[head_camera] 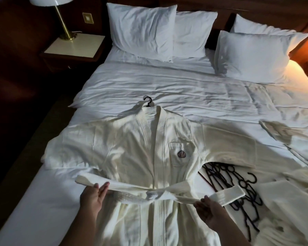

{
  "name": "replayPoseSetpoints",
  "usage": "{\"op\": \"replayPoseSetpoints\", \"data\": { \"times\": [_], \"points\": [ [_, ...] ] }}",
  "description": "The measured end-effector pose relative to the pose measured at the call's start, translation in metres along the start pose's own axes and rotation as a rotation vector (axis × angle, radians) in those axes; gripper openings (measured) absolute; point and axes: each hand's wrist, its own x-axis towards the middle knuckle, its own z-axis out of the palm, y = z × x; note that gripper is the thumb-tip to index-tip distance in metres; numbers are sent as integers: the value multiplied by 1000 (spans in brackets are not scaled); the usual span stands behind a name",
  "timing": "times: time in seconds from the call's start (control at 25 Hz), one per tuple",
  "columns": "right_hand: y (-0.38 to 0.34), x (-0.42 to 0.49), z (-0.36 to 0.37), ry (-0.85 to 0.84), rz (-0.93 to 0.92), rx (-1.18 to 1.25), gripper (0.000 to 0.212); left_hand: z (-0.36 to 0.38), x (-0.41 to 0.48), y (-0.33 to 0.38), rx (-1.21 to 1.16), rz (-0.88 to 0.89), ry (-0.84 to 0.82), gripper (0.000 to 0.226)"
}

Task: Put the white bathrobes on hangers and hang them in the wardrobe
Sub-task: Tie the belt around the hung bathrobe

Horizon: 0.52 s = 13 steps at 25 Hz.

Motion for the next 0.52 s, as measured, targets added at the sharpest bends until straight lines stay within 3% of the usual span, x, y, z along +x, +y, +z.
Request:
{"op": "replayPoseSetpoints", "data": {
  "times": [0.2, 0.32, 0.36, 0.44, 0.52],
  "points": [
    [5, 4, -5, -60, -47, 128, 19, 0, 5, -7, 96, 75, -42, 21],
    [7, 8, -22, -71, -79, 141, 18, -7, 12, -22, 484, 371, -176, 46],
    [10, 6, -32, -82, -103, 58, 19, -11, 15, -33, 700, 529, -209, 66],
    [19, 0, -52, -83, -150, -274, 41, -20, 1, -63, 1093, 803, -240, 100],
    [31, -8, -64, -73, -148, -558, 60, -25, -30, -98, 1367, 970, -321, 103]
  ]
}}
